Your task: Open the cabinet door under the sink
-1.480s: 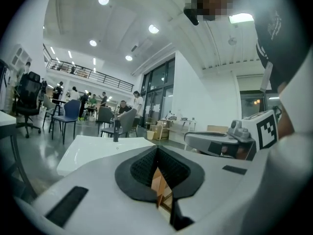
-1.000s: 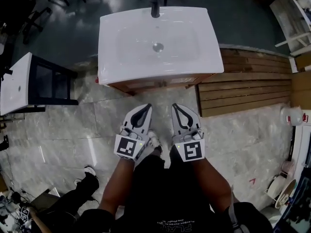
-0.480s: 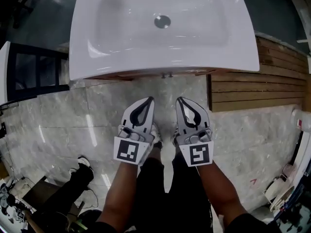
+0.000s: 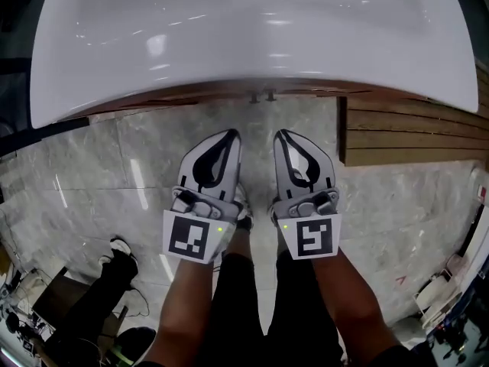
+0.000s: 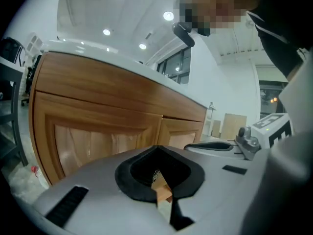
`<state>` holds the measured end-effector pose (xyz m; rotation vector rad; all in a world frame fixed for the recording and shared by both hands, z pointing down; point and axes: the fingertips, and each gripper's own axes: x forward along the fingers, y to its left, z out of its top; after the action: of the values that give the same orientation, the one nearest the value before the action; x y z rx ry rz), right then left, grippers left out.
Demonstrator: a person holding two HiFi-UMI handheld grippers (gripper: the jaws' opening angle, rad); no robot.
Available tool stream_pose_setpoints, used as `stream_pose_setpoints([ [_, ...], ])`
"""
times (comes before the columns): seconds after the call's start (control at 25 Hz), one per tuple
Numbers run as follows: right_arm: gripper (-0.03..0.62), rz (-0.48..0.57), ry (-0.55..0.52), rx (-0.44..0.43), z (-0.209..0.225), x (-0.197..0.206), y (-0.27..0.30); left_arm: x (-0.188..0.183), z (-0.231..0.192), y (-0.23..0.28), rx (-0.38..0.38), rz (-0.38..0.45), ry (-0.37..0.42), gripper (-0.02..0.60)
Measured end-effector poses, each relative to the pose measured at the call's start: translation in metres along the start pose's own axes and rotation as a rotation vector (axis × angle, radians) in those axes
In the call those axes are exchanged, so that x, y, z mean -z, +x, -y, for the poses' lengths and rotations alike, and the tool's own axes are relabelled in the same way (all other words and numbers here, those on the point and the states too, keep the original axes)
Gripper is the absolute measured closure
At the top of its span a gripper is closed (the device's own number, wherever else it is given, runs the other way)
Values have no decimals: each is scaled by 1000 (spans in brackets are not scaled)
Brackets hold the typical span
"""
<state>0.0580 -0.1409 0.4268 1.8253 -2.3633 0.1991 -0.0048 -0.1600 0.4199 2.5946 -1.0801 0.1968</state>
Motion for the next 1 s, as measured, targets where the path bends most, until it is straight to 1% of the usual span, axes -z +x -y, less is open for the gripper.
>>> stream_pose_setpoints([
  [0.16, 569, -11, -6, 3, -1, 23, 11, 14, -5, 7, 10, 12, -7, 566],
  [0.24, 568, -19, -12, 7, 2, 33, 16, 25, -6, 11, 10, 1, -4, 566],
  [0.32, 568, -19, -11, 20, 4, 42, 23, 39, -11, 15, 8, -17, 7, 567],
  [0.44, 568, -29, 0, 40, 7, 54, 32, 49, -19, 20, 0, -13, 36, 566],
  [0.56, 565, -41, -5, 50, 10, 64, 39, 56, -24, 22, -12, -7, 33, 566],
  [0.6, 542, -47, -11, 46, 10, 68, 42, 57, -25, 21, -14, -7, 31, 566],
  [0.64, 470, -54, -15, 41, 9, 70, 45, 59, -26, 21, -16, -8, 30, 566],
  [0.68, 454, -60, -17, 40, 10, 73, 47, 60, -27, 21, -16, -8, 29, 566],
  [1.0, 447, -57, -23, 45, 15, 84, 66, 71, -32, 23, -14, -22, 21, 566],
])
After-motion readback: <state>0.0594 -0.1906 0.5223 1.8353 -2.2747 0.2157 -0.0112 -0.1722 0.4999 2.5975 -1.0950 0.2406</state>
